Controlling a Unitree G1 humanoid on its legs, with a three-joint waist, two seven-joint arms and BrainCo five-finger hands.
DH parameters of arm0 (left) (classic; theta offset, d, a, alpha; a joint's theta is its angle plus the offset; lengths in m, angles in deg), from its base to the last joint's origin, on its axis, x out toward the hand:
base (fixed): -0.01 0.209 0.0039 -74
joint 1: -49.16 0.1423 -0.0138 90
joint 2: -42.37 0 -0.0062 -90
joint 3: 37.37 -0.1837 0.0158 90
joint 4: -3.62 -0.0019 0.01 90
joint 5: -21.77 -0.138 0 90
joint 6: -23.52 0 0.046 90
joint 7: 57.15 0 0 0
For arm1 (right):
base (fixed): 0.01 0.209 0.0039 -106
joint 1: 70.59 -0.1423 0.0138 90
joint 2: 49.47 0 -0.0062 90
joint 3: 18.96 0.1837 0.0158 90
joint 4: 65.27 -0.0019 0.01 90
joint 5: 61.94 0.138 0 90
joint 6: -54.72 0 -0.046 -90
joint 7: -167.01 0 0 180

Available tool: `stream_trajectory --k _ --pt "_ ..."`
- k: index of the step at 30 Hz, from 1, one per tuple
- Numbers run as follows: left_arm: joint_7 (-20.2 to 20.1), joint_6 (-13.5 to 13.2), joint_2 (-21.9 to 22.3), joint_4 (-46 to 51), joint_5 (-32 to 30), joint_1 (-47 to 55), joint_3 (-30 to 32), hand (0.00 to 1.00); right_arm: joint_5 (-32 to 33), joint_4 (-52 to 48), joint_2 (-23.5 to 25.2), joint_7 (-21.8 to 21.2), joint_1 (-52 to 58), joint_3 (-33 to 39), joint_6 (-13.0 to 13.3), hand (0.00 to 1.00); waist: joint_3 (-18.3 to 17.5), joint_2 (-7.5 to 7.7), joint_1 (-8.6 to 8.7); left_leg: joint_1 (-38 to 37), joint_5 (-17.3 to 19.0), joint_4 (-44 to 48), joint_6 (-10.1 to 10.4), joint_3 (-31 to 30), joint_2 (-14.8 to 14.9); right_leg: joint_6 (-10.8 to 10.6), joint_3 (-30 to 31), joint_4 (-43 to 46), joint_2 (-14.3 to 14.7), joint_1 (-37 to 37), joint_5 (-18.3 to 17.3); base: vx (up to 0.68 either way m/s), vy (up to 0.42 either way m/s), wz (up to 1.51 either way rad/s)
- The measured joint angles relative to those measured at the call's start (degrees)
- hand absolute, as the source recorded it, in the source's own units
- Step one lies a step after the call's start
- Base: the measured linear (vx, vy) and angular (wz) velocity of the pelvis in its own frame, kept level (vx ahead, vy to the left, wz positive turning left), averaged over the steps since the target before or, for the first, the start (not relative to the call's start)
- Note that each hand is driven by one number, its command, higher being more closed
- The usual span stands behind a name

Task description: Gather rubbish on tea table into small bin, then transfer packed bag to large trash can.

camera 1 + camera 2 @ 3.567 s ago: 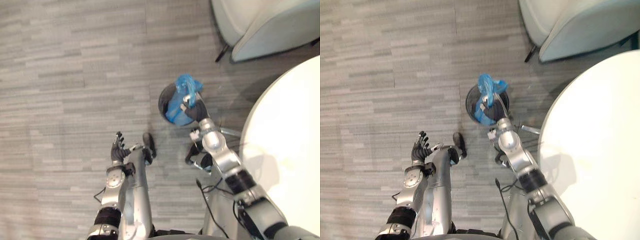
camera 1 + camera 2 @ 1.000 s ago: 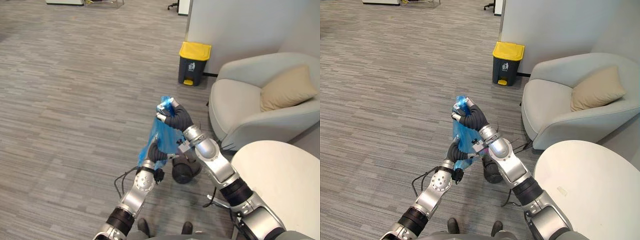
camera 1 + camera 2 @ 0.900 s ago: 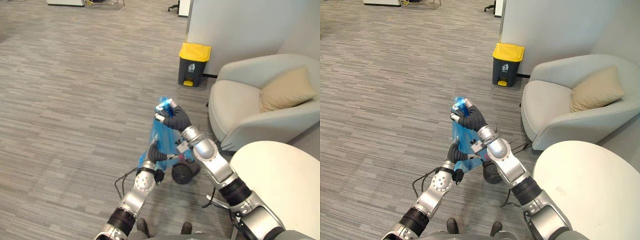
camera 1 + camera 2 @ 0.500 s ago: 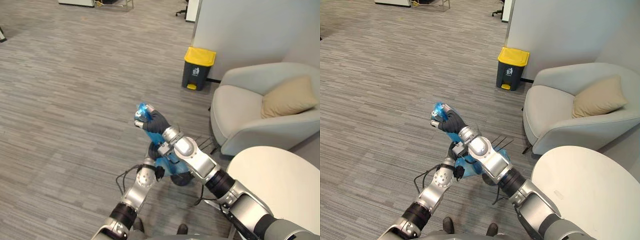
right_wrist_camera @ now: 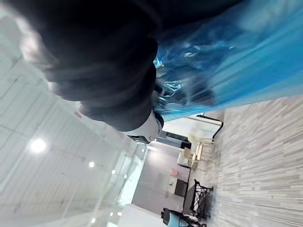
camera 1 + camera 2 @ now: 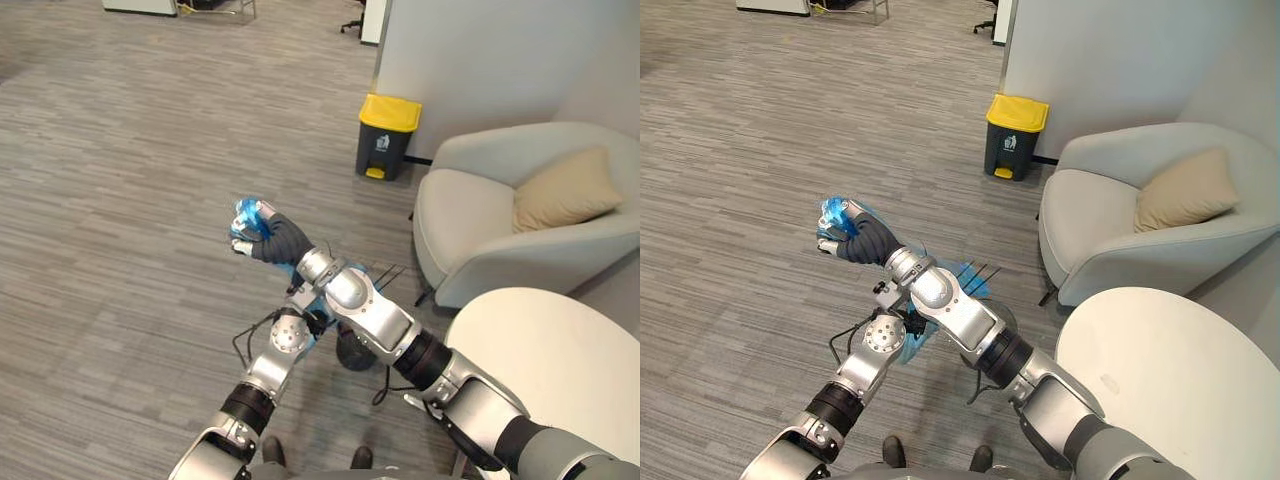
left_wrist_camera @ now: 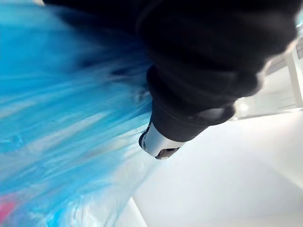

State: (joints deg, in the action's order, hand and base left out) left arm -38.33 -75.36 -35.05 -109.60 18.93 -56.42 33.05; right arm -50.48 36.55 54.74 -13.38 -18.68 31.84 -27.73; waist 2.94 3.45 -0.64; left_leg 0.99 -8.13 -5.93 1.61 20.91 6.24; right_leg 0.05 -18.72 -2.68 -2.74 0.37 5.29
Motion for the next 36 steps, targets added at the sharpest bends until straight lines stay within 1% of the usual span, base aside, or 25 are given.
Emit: stream_trajectory --k 4,5,6,8,11,13,16,17,18,19,21,22,24,27,28,29,30,31,33,36 --pt "-1.0 0.0 -0.2 3.4 0.0 4.5 2.7 1.0 -6.0 -3.2 -2.6 -1.1 5.4 0.8 1.0 0.0 0.0 0.0 0.03 -0.1 0.0 0.0 0.0 0.1 0.0 -0.2 0.2 0.0 0.0 0.0 -0.1 0.02 0.007 -0.01" --pt "-1.4 0.0 -0.2 3.6 0.0 6.0 4.1 1.0 -9.2 -4.0 -3.6 -1.1 7.7 1.7 1.0 0.0 0.0 0.01 0.01 -0.1 0.0 0.0 0.0 0.1 0.0 -0.3 0.2 0.0 0.0 0.0 -0.2 0.0 0.0 0.0" --pt "-1.4 0.0 -0.2 3.7 0.0 6.7 4.6 1.0 -10.5 -4.3 -4.3 -1.1 8.8 2.3 1.1 0.0 0.0 0.01 -0.02 -0.1 0.0 0.0 0.0 0.1 0.0 -0.4 0.2 0.0 0.0 0.0 -0.3 0.0 0.0 0.0" --pt "-1.8 0.0 -0.2 3.8 0.3 9.4 7.2 1.0 -16.2 -4.3 -6.9 -1.1 12.9 5.1 1.2 0.0 0.0 0.02 -0.02 -0.1 0.0 0.0 0.0 0.2 0.0 -0.5 0.3 0.0 0.0 0.0 -0.3 0.0 0.0 0.0" --pt "-2.6 0.0 -0.3 5.8 1.2 12.5 9.4 1.0 -21.0 -4.4 -10.1 -1.1 17.1 8.0 1.3 0.0 0.0 0.04 -0.03 -0.2 0.0 0.0 0.0 0.4 -0.1 -0.5 0.8 0.0 0.0 0.0 -0.4 0.02 0.01 -0.04" --pt "-2.7 -0.1 -0.8 6.8 1.3 14.7 11.7 1.0 -24.8 -5.1 -13.6 -1.1 21.3 10.3 2.0 0.0 0.0 0.08 -0.09 -0.2 0.0 0.0 0.0 0.4 -0.1 -0.5 1.0 -0.2 0.0 0.0 -0.4 0.0 0.0 0.0" --pt "-3.8 -0.1 -1.8 7.1 2.2 16.6 14.2 1.0 -27.7 -8.3 -17.6 -1.2 26.3 12.3 3.5 0.0 0.0 0.09 0.09 -0.1 0.0 0.0 0.0 0.6 -0.1 -0.5 1.4 -0.5 0.0 0.0 -0.4 0.01 0.004 -0.01" --pt "-3.9 -0.1 -2.0 7.1 2.2 17.0 14.6 1.0 -27.9 -8.8 -18.4 -1.2 27.1 12.6 3.6 0.0 0.0 0.11 0.09 -0.1 0.0 0.0 0.0 0.6 -0.2 -0.5 1.4 -0.5 0.0 0.0 -0.4 0.0 0.0 0.0" --pt "-3.9 -0.1 -2.2 7.1 2.2 17.5 15.6 1.0 -27.9 -8.9 -19.7 -1.5 28.6 13.1 4.5 0.0 0.0 0.17 0.01 -0.1 0.0 0.0 0.0 0.6 -0.2 -0.5 1.4 -0.5 0.0 0.0 -0.4 0.04 0.014 0.02" --pt "-4.1 -0.1 -2.7 7.1 2.2 18.0 16.2 1.0 -28.0 -8.9 -20.8 -2.3 30.5 14.0 5.1 0.0 0.0 0.21 -0.01 -0.1 0.0 0.0 0.0 0.5 -0.2 -0.5 1.4 -0.6 0.0 0.0 -0.4 0.04 0.015 0.02" --pt "-4.9 -0.2 -3.1 6.9 2.2 18.9 17.8 1.0 -28.0 -8.8 -22.4 -3.2 32.7 14.1 5.5 0.0 0.0 0.22 -0.04 0.0 0.1 0.0 0.0 0.5 -0.3 -0.6 1.4 -0.6 -0.1 0.0 -0.4 0.03 0.014 0.03" --pt "-5.3 -0.4 -4.2 5.9 2.2 19.6 18.3 1.0 -27.8 -8.7 -24.0 -4.2 35.4 14.2 5.8 0.0 0.0 0.22 -0.08 0.1 0.1 -0.1 -0.1 0.4 -0.3 -0.8 1.4 -0.6 -0.1 0.1 -0.5 0.04 0.016 0.04" --pt "-6.2 -0.5 -5.0 3.3 2.2 19.7 19.9 1.0 -27.6 -8.4 -25.4 -6.1 39.1 14.4 5.9 0.0 0.0 0.23 -0.05 0.2 0.1 -0.1 -0.1 0.3 -0.4 -0.9 1.4 -0.6 -0.2 0.1 -0.7 0.04 0.017 0.04" --pt "-6.6 -0.5 -6.5 0.5 2.2 21.0 20.7 1.0 -27.5 -5.3 -24.5 -7.4 44.9 17.1 6.6 0.0 0.1 0.22 0.1 0.1 0.3 -0.1 -0.4 0.2 -0.8 -0.9 1.4 -0.5 -0.4 -0.1 -0.9 0.04 0.026 0.03" --pt "-7.2 -0.5 -6.4 0.1 2.2 22.4 21.7 1.0 -27.5 -2.6 -22.7 -7.4 47.1 19.7 6.8 0.0 0.1 0.19 0.36 0.1 0.5 -0.1 -0.6 0.2 -1.0 -1.0 1.5 -0.5 -0.5 -0.1 -0.9 0.04 0.039 0.04" --pt "-7.7 -0.5 -6.3 0.1 2.2 24.2 22.5 1.0 -27.5 0.8 -20.0 -7.3 48.7 23.2 6.8 0.0 0.1 0.13 1.02 0.1 0.6 -0.1 -0.7 0.1 -1.2 -1.2 1.5 -0.4 -0.7 -0.1 -1.1 0.04 0.04 0.06" --pt "-7.8 -0.5 -6.3 0.1 2.2 25.9 23.1 1.0 -27.5 3.1 -18.2 -7.0 49.5 25.8 6.6 0.0 0.2 0.0 1.56 0.1 0.7 -0.1 -0.8 0.1 -1.4 -1.2 1.5 -0.3 -0.9 -0.1 -1.1 0.04 0.043 0.04" --pt "-7.9 -0.5 -6.3 0.0 2.2 26.8 23.5 1.0 -27.4 4.3 -17.1 -6.7 50.0 27.7 6.4 0.0 0.2 -0.1 1.74 0.1 0.7 -0.1 -0.9 0.1 -1.5 -1.3 1.5 -0.3 -1.0 0.0 -1.2 0.03 0.036 0.04" --pt "-9.0 -0.5 -6.3 -1.4 2.2 29.3 25.6 1.0 -26.1 8.1 -14.0 -4.8 51.8 33.9 5.5 0.0 0.4 -0.5 2.19 0.3 1.1 -0.1 -1.4 -0.1 -2.0 -1.6 1.7 -0.3 -1.4 0.0 -1.4 0.04 0.055 0.08" --pt "-10.8 -0.5 -6.3 -2.2 2.5 31.9 27.9 1.0 -24.2 11.9 -11.8 -2.7 52.4 38.8 4.7 0.0 1.0 -1.4 2.52 1.5 1.3 0.0 -1.7 -0.7 -2.5 -2.4 1.4 0.2 -1.9 0.4 -1.9 0.01 0.052 0.19"
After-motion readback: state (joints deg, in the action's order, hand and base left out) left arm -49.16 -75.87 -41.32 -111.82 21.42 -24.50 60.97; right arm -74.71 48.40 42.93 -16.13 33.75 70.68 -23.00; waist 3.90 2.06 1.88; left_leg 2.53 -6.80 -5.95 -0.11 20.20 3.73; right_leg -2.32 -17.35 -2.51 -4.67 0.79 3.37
